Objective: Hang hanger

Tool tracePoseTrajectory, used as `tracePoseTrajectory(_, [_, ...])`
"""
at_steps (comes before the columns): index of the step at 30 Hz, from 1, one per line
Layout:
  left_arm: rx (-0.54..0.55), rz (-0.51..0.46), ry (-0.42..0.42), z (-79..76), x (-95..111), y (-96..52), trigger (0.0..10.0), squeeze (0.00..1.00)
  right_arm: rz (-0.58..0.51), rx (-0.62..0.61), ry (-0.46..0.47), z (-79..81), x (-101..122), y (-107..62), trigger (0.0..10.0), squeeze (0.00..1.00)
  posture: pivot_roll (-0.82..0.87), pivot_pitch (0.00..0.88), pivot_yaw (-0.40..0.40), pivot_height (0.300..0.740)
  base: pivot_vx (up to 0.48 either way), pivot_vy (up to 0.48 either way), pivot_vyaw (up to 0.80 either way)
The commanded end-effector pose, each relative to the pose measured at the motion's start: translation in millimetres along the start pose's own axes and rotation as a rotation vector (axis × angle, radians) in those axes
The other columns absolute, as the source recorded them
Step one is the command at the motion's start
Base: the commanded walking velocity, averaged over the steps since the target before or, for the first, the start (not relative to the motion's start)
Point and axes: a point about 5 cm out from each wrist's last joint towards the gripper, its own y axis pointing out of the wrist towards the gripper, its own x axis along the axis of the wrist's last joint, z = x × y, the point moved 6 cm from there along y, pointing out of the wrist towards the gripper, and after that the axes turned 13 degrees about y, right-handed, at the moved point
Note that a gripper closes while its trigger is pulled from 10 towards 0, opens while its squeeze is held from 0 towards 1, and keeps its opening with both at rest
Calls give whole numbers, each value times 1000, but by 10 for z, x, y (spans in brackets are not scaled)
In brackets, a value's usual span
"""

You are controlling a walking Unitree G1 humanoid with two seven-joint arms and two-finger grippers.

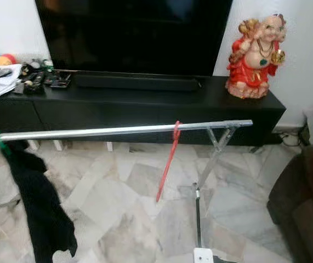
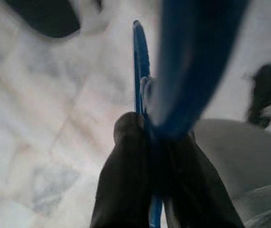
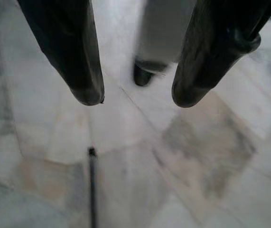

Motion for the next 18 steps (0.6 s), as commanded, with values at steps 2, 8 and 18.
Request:
tracePoseTrajectory(2, [17, 32, 9, 98, -135, -29, 10000, 0, -17, 23, 11, 115, 54, 15, 10000, 0, 33, 54, -5, 740, 364, 0, 0])
tracePoseTrajectory(8, [16, 28, 15, 98, -127, -29, 10000, 0, -17, 24, 10, 120, 56, 16, 10000, 0, 32, 57, -7, 740, 363, 0, 0])
tracePoseTrajectory(18, [-30, -34, 63, 53, -17, -24, 10000, 0, -13, 24, 3, 119, 50, 16, 10000, 0, 34, 68, -13, 740, 178, 0, 0])
